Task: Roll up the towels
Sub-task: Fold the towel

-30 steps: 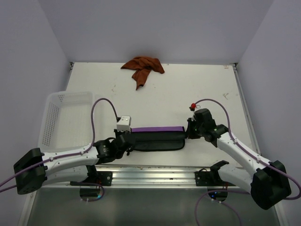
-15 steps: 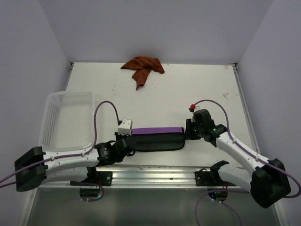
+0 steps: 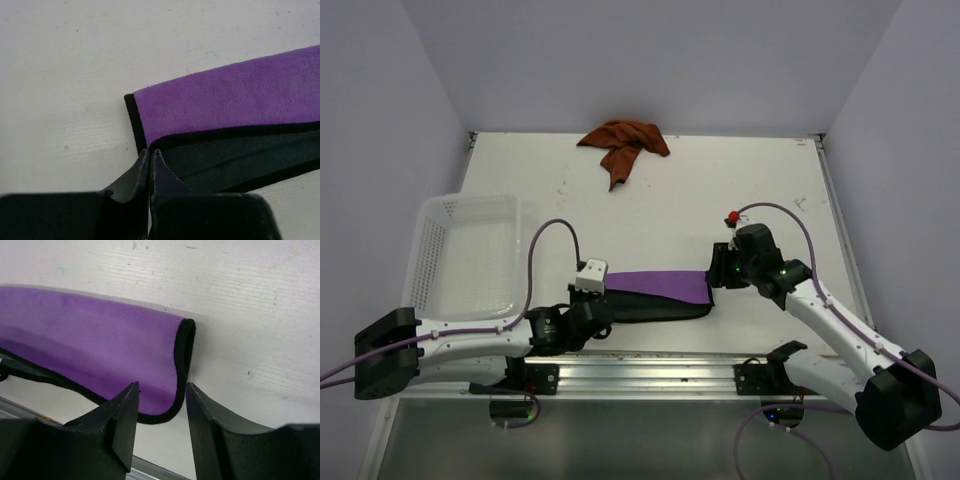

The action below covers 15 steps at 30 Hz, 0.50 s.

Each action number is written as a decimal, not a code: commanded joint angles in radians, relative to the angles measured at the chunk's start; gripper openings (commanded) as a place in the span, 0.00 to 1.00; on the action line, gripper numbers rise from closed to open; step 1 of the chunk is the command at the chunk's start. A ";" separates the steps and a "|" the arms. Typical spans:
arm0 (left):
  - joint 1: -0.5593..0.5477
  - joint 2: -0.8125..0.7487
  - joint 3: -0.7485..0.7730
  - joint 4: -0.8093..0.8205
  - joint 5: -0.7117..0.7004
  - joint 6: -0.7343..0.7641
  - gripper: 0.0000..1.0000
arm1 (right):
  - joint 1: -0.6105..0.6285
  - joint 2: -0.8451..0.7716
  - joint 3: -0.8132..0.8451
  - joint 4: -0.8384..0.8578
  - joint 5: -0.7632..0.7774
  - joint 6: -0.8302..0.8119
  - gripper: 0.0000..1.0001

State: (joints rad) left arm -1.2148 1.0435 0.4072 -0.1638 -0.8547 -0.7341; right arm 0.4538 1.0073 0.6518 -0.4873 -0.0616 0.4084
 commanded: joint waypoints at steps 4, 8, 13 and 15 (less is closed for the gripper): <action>-0.026 0.003 -0.008 0.037 -0.070 0.007 0.11 | 0.003 0.025 0.042 0.072 -0.058 0.053 0.40; -0.052 -0.045 0.001 -0.017 -0.110 -0.037 0.45 | 0.003 0.043 0.020 0.104 -0.075 0.069 0.37; -0.071 -0.135 0.034 -0.078 -0.112 -0.044 0.50 | 0.005 0.060 -0.004 0.144 -0.087 0.082 0.37; -0.072 -0.175 0.059 -0.089 -0.110 -0.036 0.52 | 0.005 0.079 -0.009 0.156 -0.093 0.092 0.36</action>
State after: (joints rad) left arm -1.2797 0.9134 0.4107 -0.2317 -0.9062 -0.7471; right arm 0.4538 1.0634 0.6510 -0.3885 -0.1242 0.4732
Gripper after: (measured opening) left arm 0.509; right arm 0.367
